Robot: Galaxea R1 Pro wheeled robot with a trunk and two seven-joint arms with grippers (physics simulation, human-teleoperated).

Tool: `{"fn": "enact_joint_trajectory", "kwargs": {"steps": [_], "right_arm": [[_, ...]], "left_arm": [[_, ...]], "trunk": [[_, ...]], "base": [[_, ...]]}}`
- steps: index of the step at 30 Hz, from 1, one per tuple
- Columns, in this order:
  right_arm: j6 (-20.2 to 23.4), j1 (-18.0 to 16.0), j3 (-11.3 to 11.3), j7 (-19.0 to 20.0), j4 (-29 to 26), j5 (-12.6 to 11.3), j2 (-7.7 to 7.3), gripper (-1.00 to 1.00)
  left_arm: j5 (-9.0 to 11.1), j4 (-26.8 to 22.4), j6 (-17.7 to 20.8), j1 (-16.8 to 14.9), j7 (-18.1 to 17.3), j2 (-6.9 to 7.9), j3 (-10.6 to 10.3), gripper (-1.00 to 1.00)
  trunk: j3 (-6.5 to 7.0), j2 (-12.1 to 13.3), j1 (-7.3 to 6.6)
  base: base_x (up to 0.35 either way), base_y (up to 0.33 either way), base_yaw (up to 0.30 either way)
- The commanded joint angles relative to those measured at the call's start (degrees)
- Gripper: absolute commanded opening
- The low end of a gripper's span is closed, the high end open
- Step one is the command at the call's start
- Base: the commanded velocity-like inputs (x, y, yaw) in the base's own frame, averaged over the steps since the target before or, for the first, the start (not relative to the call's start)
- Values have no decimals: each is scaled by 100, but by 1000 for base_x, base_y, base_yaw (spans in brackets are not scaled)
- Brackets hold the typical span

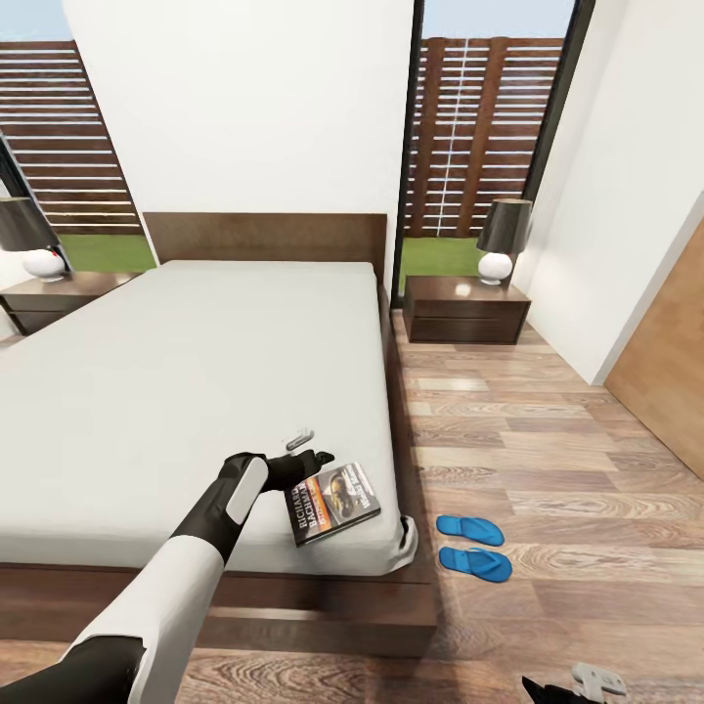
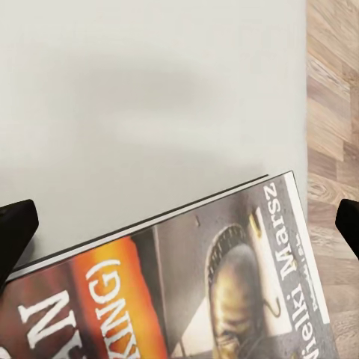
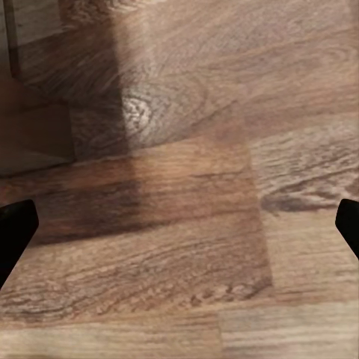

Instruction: In the bedroom, move the book from the bed onto either nightstand, and place the two sandals side by side next to the bed.

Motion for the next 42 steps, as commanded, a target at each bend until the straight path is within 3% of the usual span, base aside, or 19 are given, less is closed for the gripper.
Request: {"fn": "enact_joint_trajectory", "kwargs": {"steps": [1, 42], "right_arm": [[-33, -10, 48, 38, 24, -54, 2, 100], [-33, -10, 48, 38, 27, -54, 2, 100]], "left_arm": [[-6, -3, 25, -3, -14, -2, 10, 100], [-6, -3, 25, -3, -14, -2, 10, 100]], "trunk": [[-5, -2, -1], [-5, -2, -1]], "base": [[0, 0, 0], [-29, 0, 0]]}}
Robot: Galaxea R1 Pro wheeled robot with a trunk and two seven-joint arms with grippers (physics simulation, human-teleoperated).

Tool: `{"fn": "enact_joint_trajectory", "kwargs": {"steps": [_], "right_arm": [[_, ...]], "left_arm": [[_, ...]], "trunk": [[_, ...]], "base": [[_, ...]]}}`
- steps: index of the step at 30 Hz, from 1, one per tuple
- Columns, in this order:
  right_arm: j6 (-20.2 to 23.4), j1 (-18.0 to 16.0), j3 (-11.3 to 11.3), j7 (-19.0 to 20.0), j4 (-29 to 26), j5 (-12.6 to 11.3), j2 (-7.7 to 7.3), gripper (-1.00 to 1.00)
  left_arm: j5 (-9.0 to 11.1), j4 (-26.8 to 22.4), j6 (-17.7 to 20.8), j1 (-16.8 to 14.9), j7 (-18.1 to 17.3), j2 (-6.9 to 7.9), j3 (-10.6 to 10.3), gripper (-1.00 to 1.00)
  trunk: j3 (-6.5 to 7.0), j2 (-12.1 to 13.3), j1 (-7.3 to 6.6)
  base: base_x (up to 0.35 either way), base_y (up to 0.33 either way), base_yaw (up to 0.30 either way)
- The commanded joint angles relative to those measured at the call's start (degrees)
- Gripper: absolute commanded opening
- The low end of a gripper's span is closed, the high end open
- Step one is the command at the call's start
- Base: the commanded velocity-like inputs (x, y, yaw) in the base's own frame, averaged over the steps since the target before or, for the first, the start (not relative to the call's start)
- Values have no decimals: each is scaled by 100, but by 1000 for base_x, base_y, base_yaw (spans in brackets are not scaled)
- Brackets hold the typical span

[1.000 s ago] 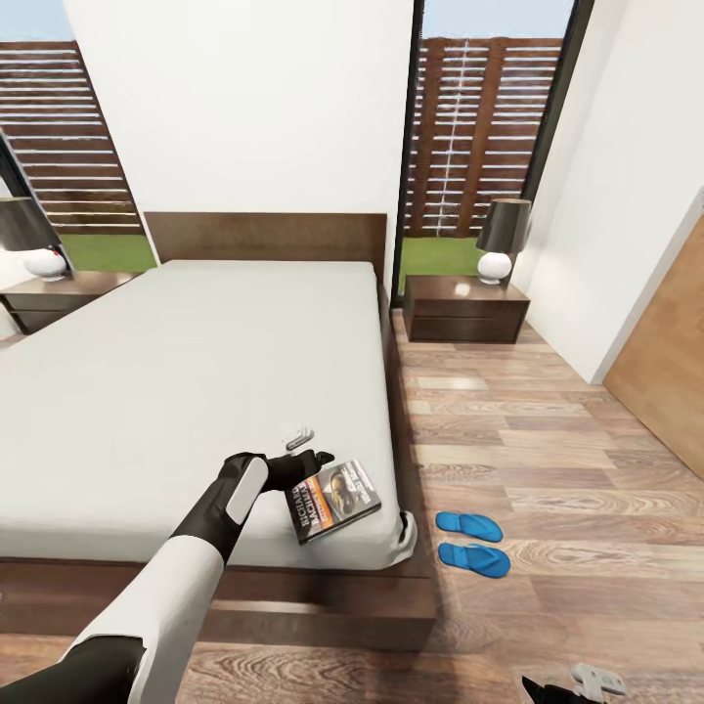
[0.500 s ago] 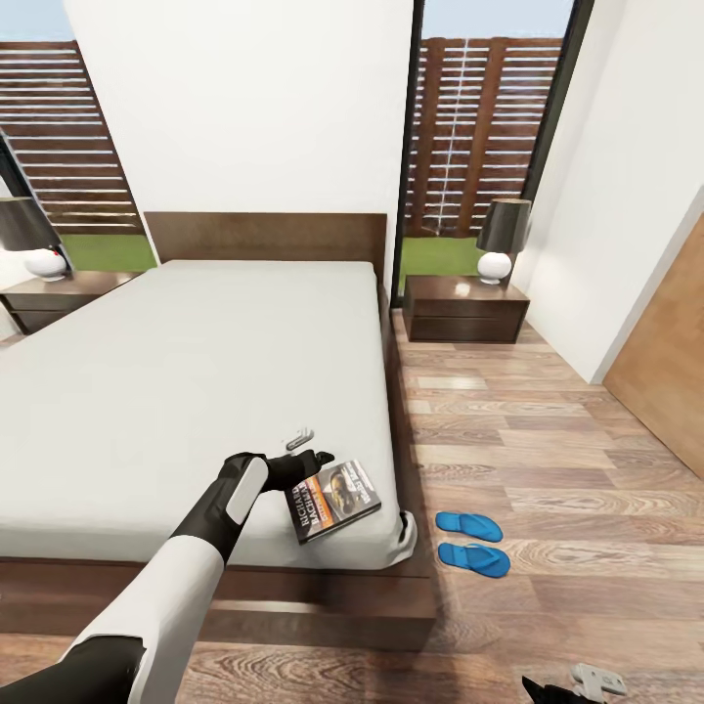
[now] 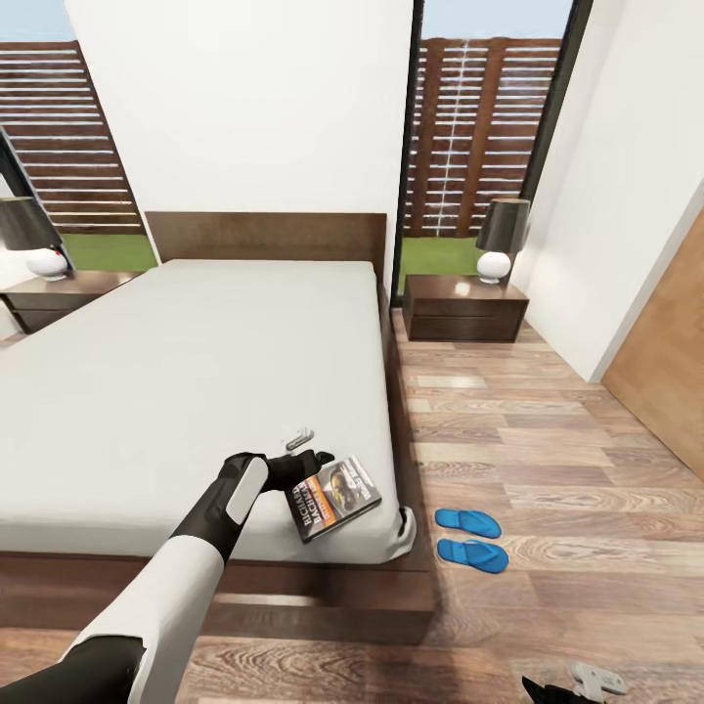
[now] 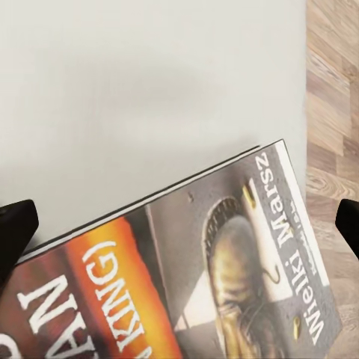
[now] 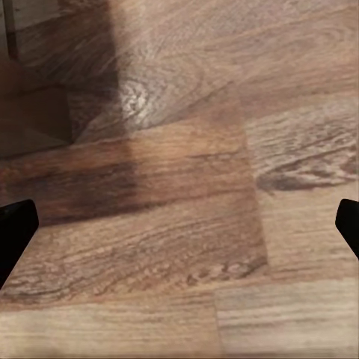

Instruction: In the bedroom, move the book from the bed onto either nightstand, and place the two sandals side by side next to the bed.

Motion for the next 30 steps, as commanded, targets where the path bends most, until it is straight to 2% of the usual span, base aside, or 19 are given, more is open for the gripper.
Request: {"fn": "enact_joint_trajectory", "kwargs": {"steps": [1, 23, 30], "right_arm": [[-33, -9, 49, 38, 25, -54, 2, 100], [-33, -9, 49, 38, 26, -54, 2, 100], [-33, -9, 49, 38, 25, -54, 2, 100]], "left_arm": [[-6, -3, 26, -3, -14, -2, 10, 100], [-6, -3, 26, -3, -14, -2, 10, 100], [-6, -3, 26, -3, -14, -2, 10, 100]], "trunk": [[-5, -2, -1], [-5, -2, -1], [121, 278, -155]], "base": [[-24, 0, 0], [-2, 0, 0], [0, 0, 0]]}}
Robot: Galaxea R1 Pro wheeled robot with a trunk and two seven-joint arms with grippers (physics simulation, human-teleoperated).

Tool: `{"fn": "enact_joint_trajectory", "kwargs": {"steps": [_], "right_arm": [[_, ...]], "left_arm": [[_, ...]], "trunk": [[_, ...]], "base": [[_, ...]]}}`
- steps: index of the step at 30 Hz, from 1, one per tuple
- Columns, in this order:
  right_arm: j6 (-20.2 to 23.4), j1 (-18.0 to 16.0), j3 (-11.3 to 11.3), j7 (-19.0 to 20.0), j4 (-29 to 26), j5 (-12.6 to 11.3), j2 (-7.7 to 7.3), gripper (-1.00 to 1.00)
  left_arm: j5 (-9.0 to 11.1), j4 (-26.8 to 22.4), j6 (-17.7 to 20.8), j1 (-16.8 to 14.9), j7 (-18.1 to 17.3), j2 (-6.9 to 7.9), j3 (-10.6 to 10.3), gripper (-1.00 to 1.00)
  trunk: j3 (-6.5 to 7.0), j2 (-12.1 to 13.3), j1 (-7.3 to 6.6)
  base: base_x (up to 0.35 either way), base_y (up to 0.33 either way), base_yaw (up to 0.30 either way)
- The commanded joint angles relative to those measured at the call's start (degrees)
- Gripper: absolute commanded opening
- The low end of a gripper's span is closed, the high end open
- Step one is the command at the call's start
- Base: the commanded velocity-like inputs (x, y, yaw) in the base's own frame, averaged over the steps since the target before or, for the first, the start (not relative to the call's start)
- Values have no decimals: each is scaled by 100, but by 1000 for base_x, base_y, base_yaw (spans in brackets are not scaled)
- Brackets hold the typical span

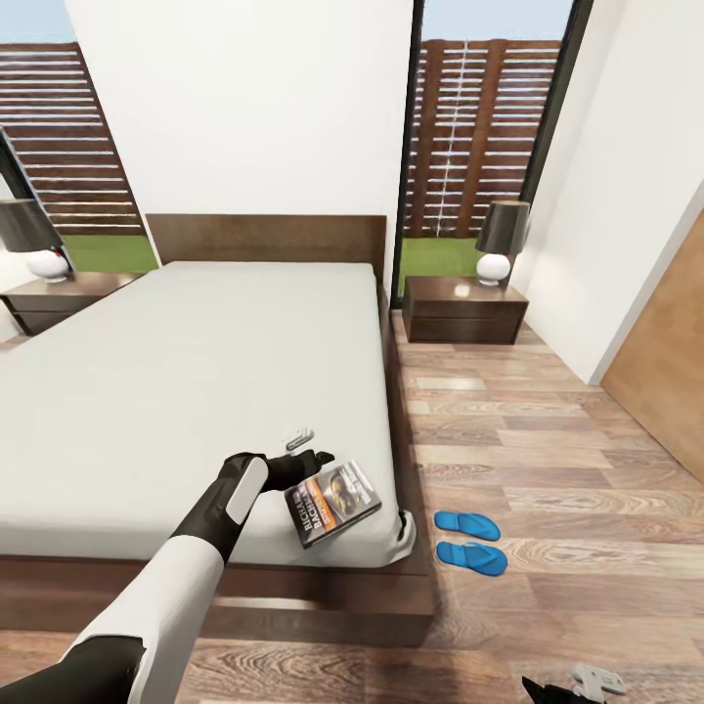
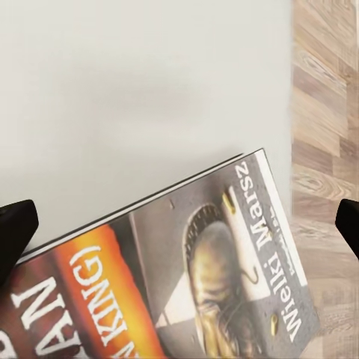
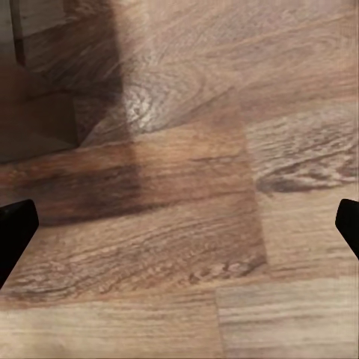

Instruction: In the bedroom, move the book from the bed onto either nightstand, and place the two sandals side by side next to the bed.

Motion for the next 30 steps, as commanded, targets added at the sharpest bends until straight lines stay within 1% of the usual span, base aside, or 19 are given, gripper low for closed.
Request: {"fn": "enact_joint_trajectory", "kwargs": {"steps": [1, 13, 30], "right_arm": [[-33, -9, 49, 38, 27, -54, 2, 100], [-38, -9, 49, 39, 25, -54, 2, 100], [-42, -9, 49, 38, 29, -54, 2, 100]], "left_arm": [[-8, -3, 26, -2, -14, -2, 10, 100], [-5, -3, 26, -2, -14, -2, 10, 100], [-6, -3, 26, -2, -14, -2, 10, 100]], "trunk": [[13, 39, -23], [229, 521, -287], [229, 521, -287]], "base": [[0, 0, 0], [0, 0, 0], [0, 0, 0]]}}
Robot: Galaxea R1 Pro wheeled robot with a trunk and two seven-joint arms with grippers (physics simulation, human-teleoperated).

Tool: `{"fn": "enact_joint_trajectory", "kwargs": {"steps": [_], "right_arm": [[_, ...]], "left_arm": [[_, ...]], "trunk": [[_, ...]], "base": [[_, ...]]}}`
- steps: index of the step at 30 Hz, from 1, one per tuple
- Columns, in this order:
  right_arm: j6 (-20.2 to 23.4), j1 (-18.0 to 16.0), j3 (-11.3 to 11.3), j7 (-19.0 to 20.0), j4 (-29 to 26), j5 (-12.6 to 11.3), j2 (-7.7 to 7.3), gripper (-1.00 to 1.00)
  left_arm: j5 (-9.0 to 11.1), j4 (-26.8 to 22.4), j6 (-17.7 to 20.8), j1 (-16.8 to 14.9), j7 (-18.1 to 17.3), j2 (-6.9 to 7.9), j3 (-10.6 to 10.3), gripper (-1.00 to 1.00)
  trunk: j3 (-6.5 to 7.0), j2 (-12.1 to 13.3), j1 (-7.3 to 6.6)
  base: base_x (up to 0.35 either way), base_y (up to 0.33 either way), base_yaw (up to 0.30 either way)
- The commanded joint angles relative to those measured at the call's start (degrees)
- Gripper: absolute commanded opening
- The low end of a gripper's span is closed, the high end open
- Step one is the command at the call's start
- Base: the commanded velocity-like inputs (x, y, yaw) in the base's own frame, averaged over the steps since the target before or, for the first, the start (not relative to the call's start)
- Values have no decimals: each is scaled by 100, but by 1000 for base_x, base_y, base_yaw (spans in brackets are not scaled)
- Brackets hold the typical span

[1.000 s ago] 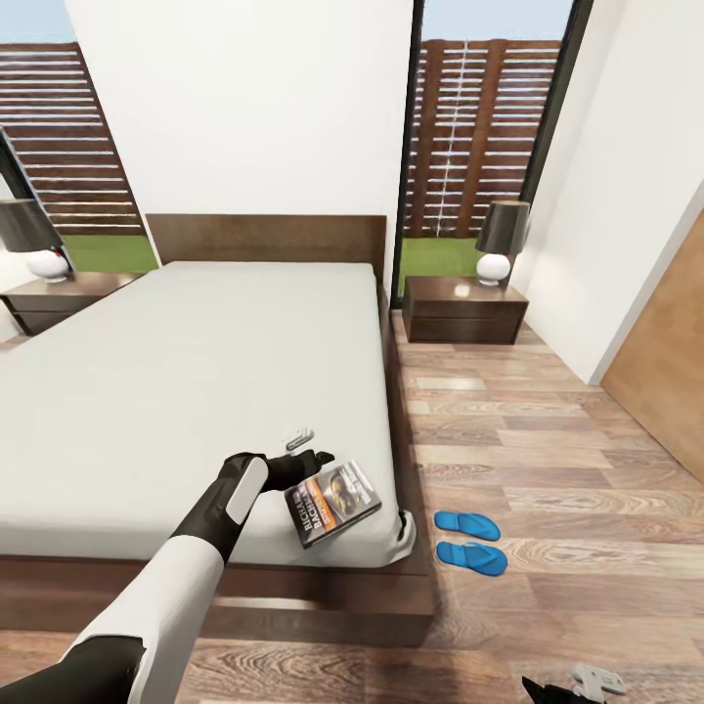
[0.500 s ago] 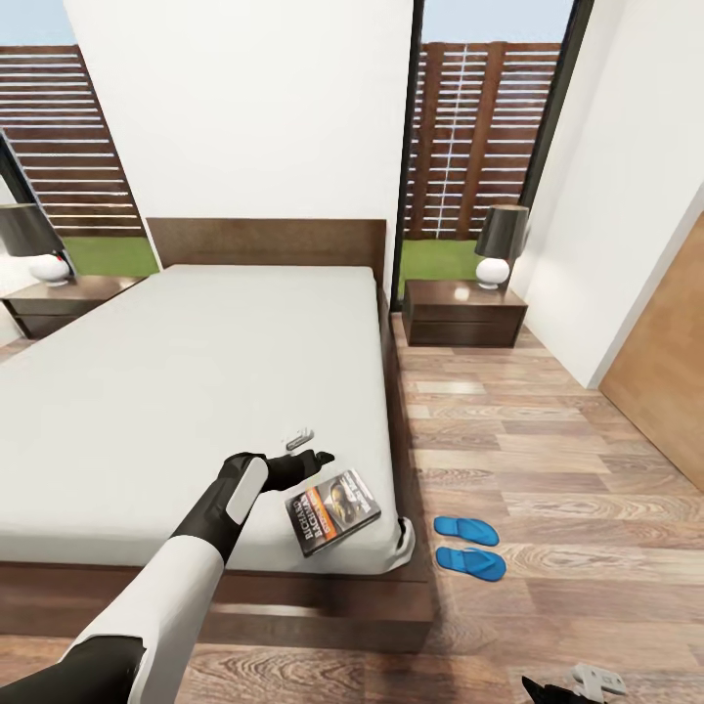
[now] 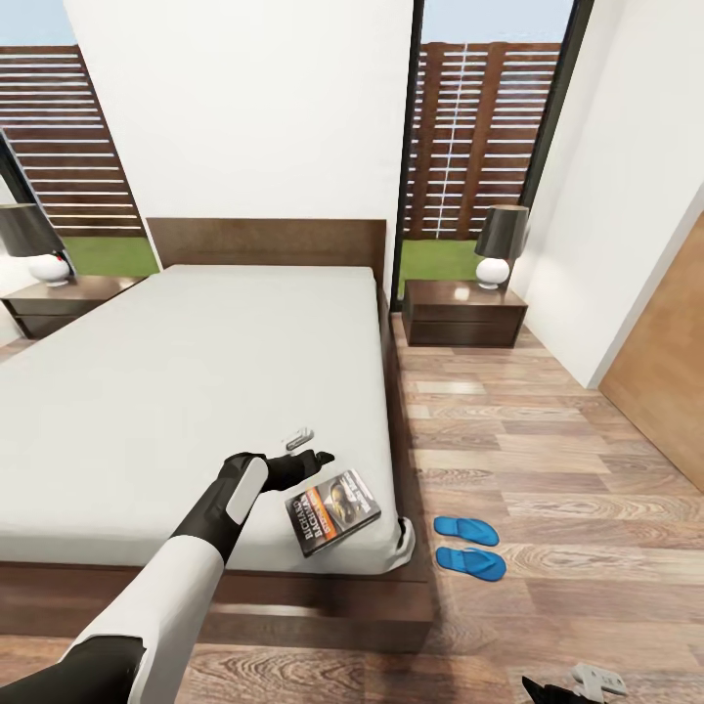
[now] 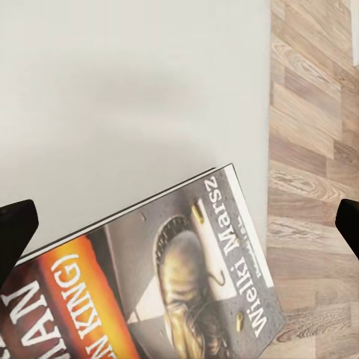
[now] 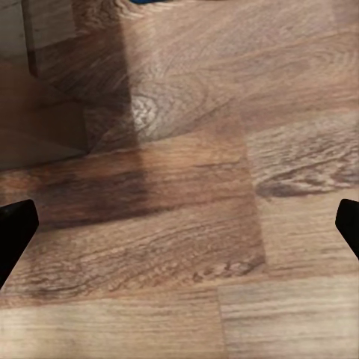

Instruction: In the bedroom, move the book from the bed onto either nightstand, and place the two sandals side by side next to the bed.

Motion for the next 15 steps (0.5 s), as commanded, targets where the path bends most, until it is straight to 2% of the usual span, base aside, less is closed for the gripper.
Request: {"fn": "enact_joint_trajectory", "kwargs": {"steps": [1, 13, 15], "right_arm": [[-33, -10, 48, 38, 26, -54, 2, 100], [-32, -10, 48, 38, 25, -54, 2, 100], [-33, -10, 48, 38, 24, -60, 2, 100]], "left_arm": [[-7, -3, 26, -3, -14, -2, 10, 100], [5, -78, 31, -3, -64, 17, 38, 100], [181, -285, 34, -3, -732, 89, 144, 100]], "trunk": [[-5, -2, -1], [-5, -2, -1], [-5, -2, -1]], "base": [[0, 0, 0], [0, 0, 0], [0, 0, 0]]}}
